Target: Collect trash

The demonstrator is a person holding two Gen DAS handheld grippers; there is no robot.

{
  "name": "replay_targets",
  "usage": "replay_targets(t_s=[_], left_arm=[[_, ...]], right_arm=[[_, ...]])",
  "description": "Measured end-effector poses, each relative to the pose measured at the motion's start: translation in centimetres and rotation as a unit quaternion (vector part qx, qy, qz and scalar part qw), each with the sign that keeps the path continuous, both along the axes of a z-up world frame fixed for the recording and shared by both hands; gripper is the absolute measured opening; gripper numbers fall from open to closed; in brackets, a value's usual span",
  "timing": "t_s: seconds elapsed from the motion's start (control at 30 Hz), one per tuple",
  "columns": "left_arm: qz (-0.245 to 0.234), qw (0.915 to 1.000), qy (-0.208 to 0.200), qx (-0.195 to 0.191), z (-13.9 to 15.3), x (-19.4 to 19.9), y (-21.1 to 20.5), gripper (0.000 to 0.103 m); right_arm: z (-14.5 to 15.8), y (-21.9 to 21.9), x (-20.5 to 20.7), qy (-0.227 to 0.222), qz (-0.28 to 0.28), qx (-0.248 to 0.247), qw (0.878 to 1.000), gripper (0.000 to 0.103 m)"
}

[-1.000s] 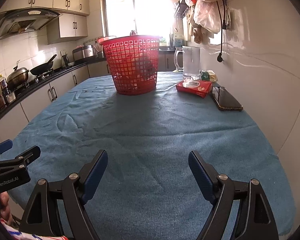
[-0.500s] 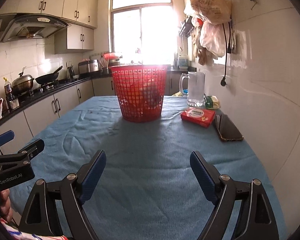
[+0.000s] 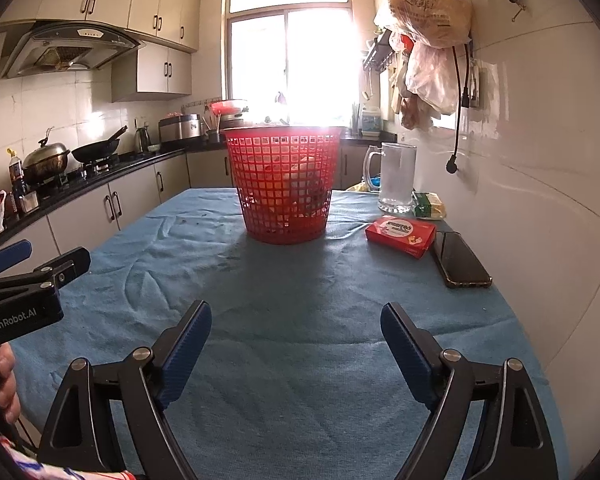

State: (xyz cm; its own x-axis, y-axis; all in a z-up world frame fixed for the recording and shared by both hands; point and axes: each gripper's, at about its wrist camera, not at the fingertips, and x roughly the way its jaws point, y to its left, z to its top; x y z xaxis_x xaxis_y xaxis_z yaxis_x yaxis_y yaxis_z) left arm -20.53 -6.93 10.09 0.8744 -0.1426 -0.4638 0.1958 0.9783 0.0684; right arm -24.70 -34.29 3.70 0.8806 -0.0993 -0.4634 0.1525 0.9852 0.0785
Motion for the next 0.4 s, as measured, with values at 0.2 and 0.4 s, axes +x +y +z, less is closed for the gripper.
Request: replay_targets(t_s=[0.2, 0.4], left_arm=[[-0.001, 1.0000, 0.003, 0.000, -0.12, 0.14, 0.01, 0.103], [-0.007, 0.9999, 0.011, -0.001, -0.27, 0.23, 0.00, 0.103]], right_arm=[[0.02, -0.11, 0.13, 0.002, 0.001, 0.003, 1.000, 0.090], [-0.20, 0.21, 0.33, 0.008, 0.007, 0.003, 1.000, 0.090]])
